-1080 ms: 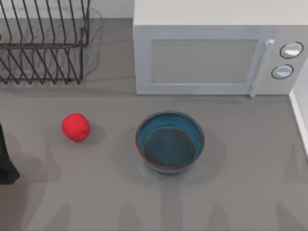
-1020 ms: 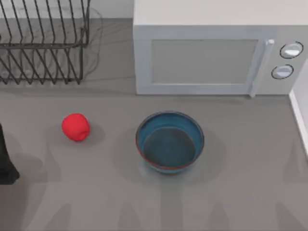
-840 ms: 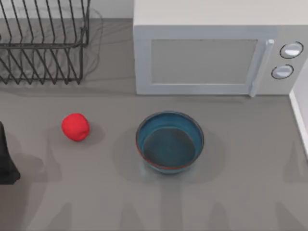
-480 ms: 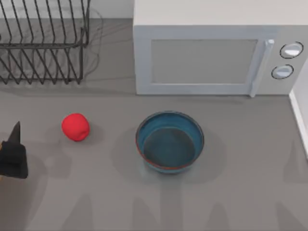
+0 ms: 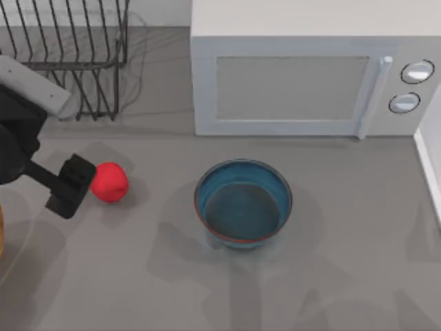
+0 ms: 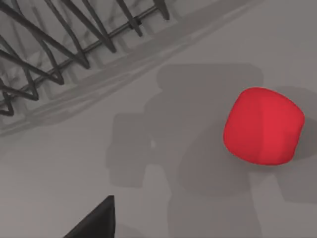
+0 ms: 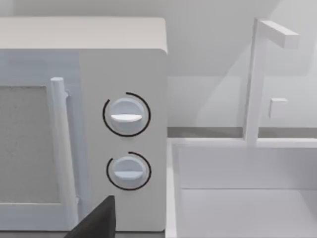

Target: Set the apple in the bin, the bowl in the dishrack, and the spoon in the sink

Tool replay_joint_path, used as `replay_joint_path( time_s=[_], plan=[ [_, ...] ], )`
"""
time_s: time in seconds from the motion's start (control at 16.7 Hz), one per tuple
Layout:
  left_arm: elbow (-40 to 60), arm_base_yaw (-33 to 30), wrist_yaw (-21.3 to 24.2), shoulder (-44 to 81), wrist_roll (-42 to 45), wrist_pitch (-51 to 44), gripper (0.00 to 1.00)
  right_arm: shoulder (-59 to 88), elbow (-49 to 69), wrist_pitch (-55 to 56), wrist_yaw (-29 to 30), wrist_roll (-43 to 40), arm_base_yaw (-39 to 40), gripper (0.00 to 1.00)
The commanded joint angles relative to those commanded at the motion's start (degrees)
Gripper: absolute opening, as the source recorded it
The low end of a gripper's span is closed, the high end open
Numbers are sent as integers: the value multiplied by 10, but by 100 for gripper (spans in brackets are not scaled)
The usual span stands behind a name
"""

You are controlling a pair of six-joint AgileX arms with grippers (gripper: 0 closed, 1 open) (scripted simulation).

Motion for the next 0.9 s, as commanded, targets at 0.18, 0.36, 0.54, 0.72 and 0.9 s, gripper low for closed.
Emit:
replay_joint_path(
  time_s=[0.18,0.36,0.54,0.72,0.9],
  plan=[
    [114,-23,2,157,45,-84,100,0,0,0,0,0,0,100],
    [215,-37,7,291,80,-163,100,0,0,0,0,0,0,100],
    [300,-42,12,398,106,-228,100,0,0,0,0,0,0,100],
    [365,-39,16,472,119,-277,100,0,0,0,0,0,0,100],
    [409,-32,21,514,125,-307,100,0,0,0,0,0,0,100]
  ],
)
